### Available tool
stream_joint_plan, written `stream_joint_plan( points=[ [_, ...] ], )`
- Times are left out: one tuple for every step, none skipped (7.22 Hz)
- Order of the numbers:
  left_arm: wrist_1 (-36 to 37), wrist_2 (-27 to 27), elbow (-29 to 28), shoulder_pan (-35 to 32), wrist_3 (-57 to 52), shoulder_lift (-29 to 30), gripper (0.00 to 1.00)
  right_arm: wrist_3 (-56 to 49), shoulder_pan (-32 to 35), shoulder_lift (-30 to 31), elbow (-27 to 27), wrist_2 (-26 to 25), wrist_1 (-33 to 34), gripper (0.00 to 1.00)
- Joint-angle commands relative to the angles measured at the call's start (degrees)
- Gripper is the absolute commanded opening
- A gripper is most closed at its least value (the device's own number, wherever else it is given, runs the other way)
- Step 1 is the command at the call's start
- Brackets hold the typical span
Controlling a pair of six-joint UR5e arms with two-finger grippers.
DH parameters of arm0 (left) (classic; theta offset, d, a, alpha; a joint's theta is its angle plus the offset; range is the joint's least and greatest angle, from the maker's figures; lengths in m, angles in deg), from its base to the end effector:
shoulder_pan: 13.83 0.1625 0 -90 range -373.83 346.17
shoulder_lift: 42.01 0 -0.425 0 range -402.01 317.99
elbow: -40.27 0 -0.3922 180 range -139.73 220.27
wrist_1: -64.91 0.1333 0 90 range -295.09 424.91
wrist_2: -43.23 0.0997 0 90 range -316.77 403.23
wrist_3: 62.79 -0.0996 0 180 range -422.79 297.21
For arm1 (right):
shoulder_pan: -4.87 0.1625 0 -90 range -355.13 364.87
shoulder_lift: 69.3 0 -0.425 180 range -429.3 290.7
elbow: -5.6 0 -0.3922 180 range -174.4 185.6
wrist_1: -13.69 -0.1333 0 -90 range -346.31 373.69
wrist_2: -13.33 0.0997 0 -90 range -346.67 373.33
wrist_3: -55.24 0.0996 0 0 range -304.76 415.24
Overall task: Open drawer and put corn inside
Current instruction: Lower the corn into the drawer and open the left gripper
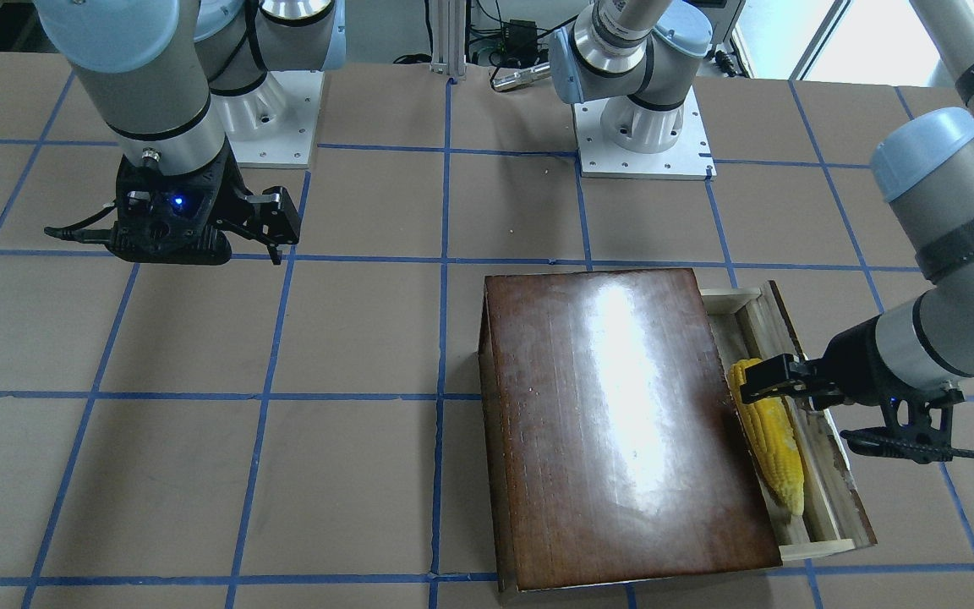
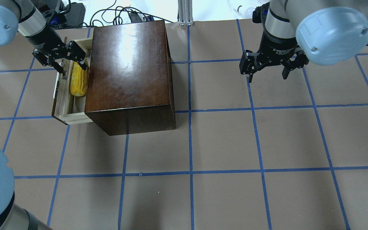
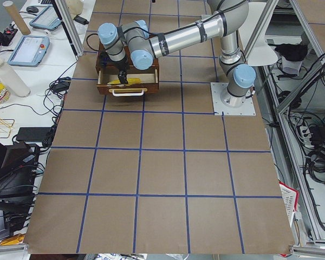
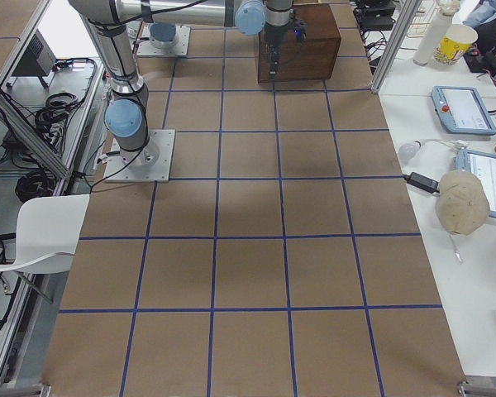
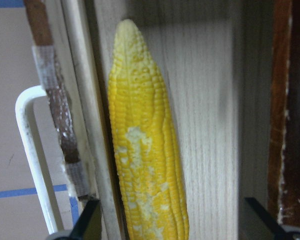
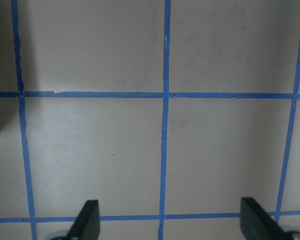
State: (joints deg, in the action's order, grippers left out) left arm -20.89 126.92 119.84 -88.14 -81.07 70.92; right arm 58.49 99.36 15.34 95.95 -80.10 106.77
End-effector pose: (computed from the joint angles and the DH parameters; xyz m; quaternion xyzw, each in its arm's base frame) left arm 0.0323 -0.6483 0.3567 -0.0185 -0.9957 -0.0531 0.0736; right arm 0.1680 -0.5134 0.4427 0.0115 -0.9992 -0.0209 0.0314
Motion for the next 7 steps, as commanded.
stream_joint_plan(
  points=[
    [-1.47,0.95,-0.29,-0.31,0.0,-1.56,1.0,0.0,0.0,0.08,0.0,0.0,0.09,1.0],
    [-2.7,2.69,-1.34,-0.4,0.0,-2.27,1.0,0.0,0.0,0.09,0.0,0.09,0.0,1.0],
    [-4.1,2.71,-2.57,-0.57,0.09,-2.89,1.0,0.0,0.0,0.09,0.0,0.09,0.0,1.0],
    [-5.25,2.79,-3.01,-2.14,1.04,-4.2,1.0,0.0,0.0,0.09,0.0,0.0,0.0,1.0],
    [-5.26,4.36,-3.02,-5.64,4.19,-4.99,1.0,0.0,0.0,0.09,0.0,0.0,0.0,1.0],
    [-5.17,5.42,-2.93,-8.98,6.74,-5.61,1.0,0.0,0.0,0.0,0.0,0.17,0.0,1.0],
    [-5.17,5.26,-2.24,-11.54,9.03,-6.14,1.0,0.0,0.0,0.0,0.0,0.18,0.0,1.0]
  ],
)
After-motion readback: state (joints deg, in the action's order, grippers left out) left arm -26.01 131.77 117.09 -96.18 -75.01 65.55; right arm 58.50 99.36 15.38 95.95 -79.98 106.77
